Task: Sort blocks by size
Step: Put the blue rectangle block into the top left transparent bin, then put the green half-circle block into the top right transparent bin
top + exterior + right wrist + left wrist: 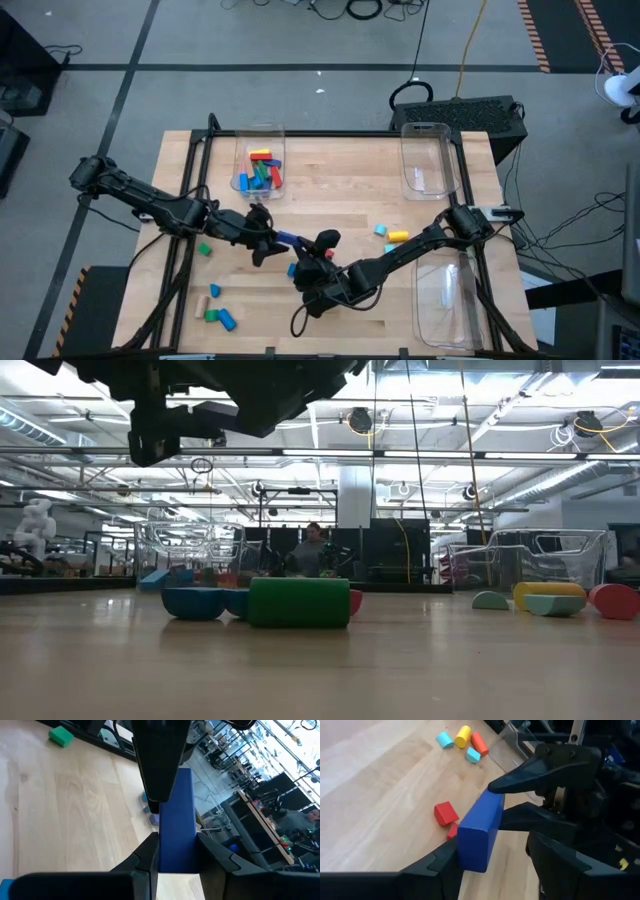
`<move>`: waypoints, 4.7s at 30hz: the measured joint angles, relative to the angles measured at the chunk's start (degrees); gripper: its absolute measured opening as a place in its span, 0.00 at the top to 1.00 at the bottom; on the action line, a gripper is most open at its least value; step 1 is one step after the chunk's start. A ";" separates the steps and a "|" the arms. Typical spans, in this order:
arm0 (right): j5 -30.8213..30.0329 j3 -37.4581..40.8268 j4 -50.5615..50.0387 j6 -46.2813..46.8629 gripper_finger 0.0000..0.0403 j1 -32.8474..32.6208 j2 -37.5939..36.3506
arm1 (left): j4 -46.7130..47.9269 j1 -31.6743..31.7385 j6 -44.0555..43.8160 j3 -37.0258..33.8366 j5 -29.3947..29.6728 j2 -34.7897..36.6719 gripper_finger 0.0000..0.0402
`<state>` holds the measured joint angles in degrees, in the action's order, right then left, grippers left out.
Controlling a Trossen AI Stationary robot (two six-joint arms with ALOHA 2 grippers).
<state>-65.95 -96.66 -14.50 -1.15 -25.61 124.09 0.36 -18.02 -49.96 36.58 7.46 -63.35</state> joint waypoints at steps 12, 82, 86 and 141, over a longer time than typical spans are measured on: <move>-0.38 0.07 -0.15 -0.35 0.79 -0.46 0.00 | -0.65 0.00 4.17 -0.04 0.11 0.02 0.85; 17.03 0.09 -20.68 34.27 0.32 3.50 -1.01 | 36.99 39.65 35.32 2.01 6.26 10.51 0.44; 17.01 0.09 -20.39 33.02 0.32 3.63 -1.00 | 43.98 37.57 35.30 7.15 1.66 11.14 0.44; 23.98 0.07 -20.23 27.47 0.32 2.95 -0.98 | 71.95 -9.89 -11.41 7.04 -13.72 -19.39 0.43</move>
<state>-41.97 -96.60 -34.73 26.33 -22.65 123.11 72.31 -27.91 -61.38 43.62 -6.25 -82.75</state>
